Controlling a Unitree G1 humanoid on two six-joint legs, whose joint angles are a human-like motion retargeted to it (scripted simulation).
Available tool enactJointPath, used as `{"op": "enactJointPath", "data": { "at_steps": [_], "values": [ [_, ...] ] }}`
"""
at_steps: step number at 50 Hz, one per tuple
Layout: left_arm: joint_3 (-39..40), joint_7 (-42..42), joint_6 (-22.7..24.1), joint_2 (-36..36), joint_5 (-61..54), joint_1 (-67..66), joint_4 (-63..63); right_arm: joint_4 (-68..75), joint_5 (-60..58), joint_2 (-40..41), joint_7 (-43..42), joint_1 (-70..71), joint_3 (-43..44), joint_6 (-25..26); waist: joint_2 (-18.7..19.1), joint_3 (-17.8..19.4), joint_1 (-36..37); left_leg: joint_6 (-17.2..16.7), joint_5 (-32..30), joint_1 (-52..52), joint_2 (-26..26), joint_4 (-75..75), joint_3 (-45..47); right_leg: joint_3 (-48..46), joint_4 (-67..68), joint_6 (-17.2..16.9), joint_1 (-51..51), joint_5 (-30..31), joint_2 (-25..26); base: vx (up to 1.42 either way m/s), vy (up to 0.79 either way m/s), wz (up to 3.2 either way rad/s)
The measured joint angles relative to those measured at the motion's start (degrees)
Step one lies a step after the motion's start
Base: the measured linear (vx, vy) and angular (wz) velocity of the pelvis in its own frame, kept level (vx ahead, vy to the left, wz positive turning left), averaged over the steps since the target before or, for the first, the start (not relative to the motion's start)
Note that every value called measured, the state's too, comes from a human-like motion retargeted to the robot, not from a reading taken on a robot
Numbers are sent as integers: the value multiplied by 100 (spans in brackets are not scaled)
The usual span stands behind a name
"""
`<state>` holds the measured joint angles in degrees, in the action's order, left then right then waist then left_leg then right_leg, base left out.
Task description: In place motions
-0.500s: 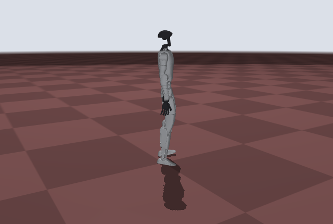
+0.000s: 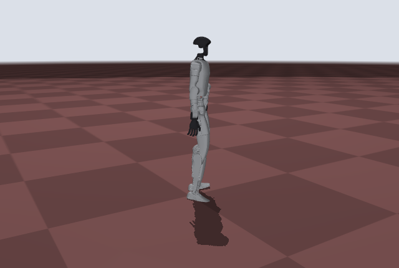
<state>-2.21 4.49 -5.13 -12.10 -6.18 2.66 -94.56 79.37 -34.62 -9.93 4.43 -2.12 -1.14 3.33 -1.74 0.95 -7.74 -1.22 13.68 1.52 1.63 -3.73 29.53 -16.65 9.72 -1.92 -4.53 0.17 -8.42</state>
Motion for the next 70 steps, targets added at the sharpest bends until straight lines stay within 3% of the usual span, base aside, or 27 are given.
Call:
{"op": "enactJointPath", "data": {
  "at_steps": [3,7,16,20,25,27,30,35,43,50,55,60,62,65,70],
  "values": [
    [1,11,-28,-9,22,-25,-50,226,30,-100,-106,-247,164,30,-108,-135,105,-15,32,56,-112,-14,-97,-63,-312,-163,191,102,-67,17,-7,16],
    [15,60,-19,93,-112,-97,-23,585,119,-220,-212,-358,446,120,-103,-254,255,-76,65,95,-91,-50,-134,-61,-519,-120,289,174,15,6,-10,-7],
    [-313,285,-4,202,267,-277,346,989,1074,-242,-276,-131,642,-9,106,-198,116,-345,107,249,242,-317,-236,-129,-703,136,575,108,289,-7,-14,-2],
    [-478,-29,104,206,323,-478,540,1478,1609,-113,-316,243,331,-11,172,-159,270,-501,20,283,434,-613,-253,-53,-697,280,649,63,397,-10,-13,-22],
    [512,203,148,567,-965,-698,226,1479,1884,173,-1,976,-281,159,131,47,324,-637,-748,29,832,-1672,-119,37,-571,386,675,20,287,-22,-16,-12],
    [728,619,56,613,-1396,-829,55,1114,1858,396,256,1367,-398,160,41,194,249,-618,-1407,-512,1156,-2824,-505,-59,-533,425,709,-15,149,-29,-12,41],
    [583,806,81,543,-1319,-1018,-122,650,1920,628,538,1818,-573,125,-35,363,345,-158,-1967,-1427,1332,-4259,-1117,-114,-551,509,756,-2,84,-29,-17,14],
    [128,879,22,438,-634,-1293,-284,93,1822,782,762,2515,-366,43,58,572,951,157,-1252,-2754,2020,-6578,-1158,-116,-599,671,735,62,164,-22,-8,-5],
    [291,1081,-205,464,-595,-1587,-284,-294,1731,745,869,3034,-389,-107,102,650,1429,75,-628,-4051,2029,-8313,-1399,-183,-583,843,647,-9,171,-8,-3,5],
    [281,981,-17,422,-625,-1492,-284,-133,1779,707,796,2818,-312,-134,100,460,1278,-148,-514,-3481,1693,-7294,-1298,-548,-613,752,742,-131,75,4,0,48],
    [261,843,182,457,-710,-1372,-236,112,1688,685,708,2498,-318,-73,69,172,1023,-478,-583,-2380,996,-5199,-1404,-784,-665,624,794,-190,-25,13,3,44],
    [117,722,337,444,-595,-1290,50,182,1665,765,717,2189,-329,0,170,135,947,-396,-1108,-628,548,-2081,-1164,-572,-565,571,878,-307,164,18,4,-25],
    [16,643,396,404,-485,-1280,112,177,1677,799,740,2053,-294,15,365,42,859,-770,-845,-86,412,-1037,-1248,-605,-550,555,896,-350,418,24,5,-13],
    [-53,624,390,389,-362,-1244,134,206,1704,815,733,1840,-309,40,449,-146,569,-722,-570,309,487,-242,-312,-625,-544,456,900,-400,473,31,13,18],
    [332,717,315,322,-570,-865,291,73,1727,706,773,1642,-335,-10,405,-229,178,-588,-540,65,304,-41,-559,-823,-563,293,787,-409,345,9,10,51]
  ]
}}
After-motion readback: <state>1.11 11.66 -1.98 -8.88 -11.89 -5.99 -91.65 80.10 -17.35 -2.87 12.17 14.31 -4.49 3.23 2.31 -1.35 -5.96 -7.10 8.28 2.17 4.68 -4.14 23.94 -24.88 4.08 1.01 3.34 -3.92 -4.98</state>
